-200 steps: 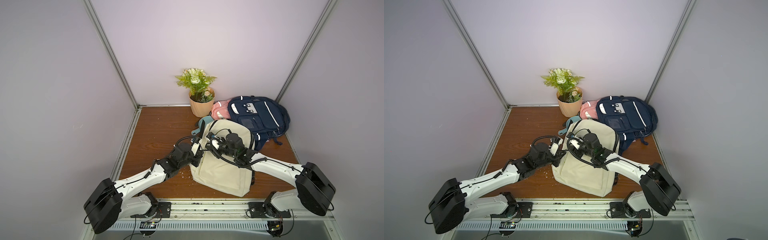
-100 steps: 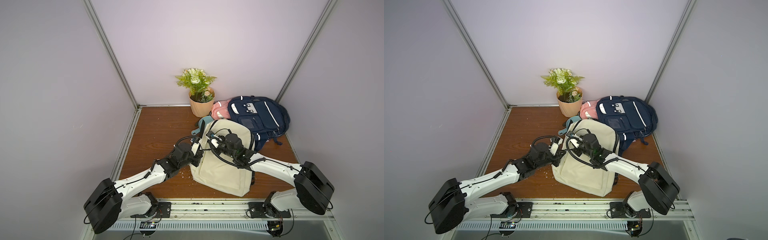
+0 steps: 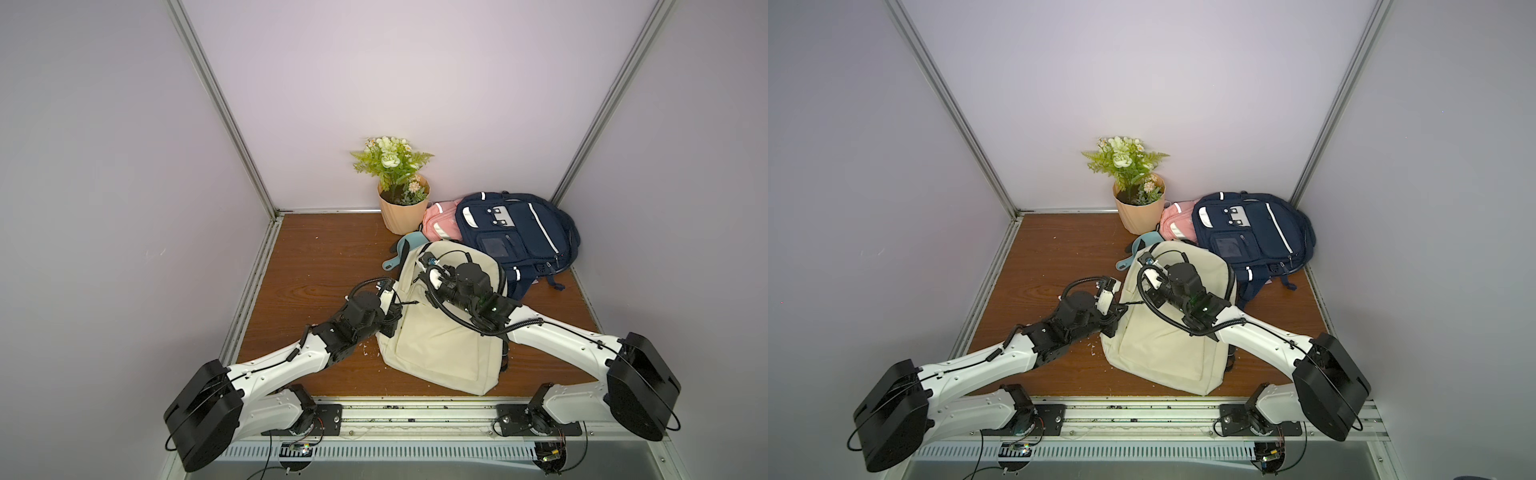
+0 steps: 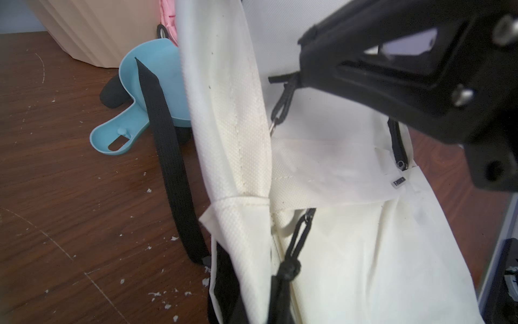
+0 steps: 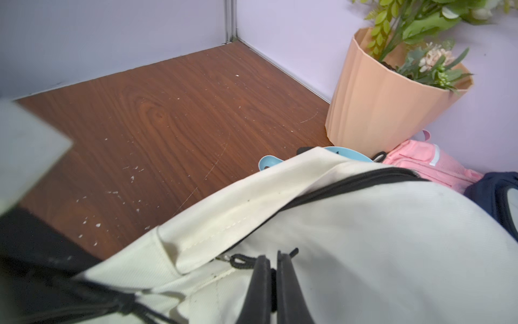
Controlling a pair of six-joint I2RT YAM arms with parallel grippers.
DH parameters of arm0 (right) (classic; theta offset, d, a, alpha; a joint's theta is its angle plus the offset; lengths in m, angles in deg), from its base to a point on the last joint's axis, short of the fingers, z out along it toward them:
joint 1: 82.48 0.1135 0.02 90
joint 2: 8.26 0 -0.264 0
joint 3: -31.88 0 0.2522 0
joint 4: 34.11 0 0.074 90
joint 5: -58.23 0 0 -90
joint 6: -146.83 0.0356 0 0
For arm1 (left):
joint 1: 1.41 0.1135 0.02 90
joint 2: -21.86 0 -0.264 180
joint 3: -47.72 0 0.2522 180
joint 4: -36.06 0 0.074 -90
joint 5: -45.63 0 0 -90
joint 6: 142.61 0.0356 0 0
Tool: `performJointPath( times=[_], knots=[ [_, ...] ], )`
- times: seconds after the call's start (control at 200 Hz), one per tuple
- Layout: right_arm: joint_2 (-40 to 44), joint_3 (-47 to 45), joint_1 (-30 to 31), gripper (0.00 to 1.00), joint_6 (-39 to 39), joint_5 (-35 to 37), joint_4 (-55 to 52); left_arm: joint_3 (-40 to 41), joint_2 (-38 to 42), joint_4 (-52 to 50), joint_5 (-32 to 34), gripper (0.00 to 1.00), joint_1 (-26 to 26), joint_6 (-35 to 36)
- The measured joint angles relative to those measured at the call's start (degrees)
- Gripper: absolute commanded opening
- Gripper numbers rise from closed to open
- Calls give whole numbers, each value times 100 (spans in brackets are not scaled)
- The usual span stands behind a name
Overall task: Zip up the backpack
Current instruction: Zip the zipper on the backpack.
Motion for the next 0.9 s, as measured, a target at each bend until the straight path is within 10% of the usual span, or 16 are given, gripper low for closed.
performJointPath(
  times=[0.711, 0.901],
  knots=[
    [-815, 1429, -199, 0, 422, 946, -750, 463, 385, 269, 37, 1, 0, -144],
    [-859, 1558, -42, 0, 564, 914, -778, 439, 382, 125, 245, 46, 2, -164]
  ],
)
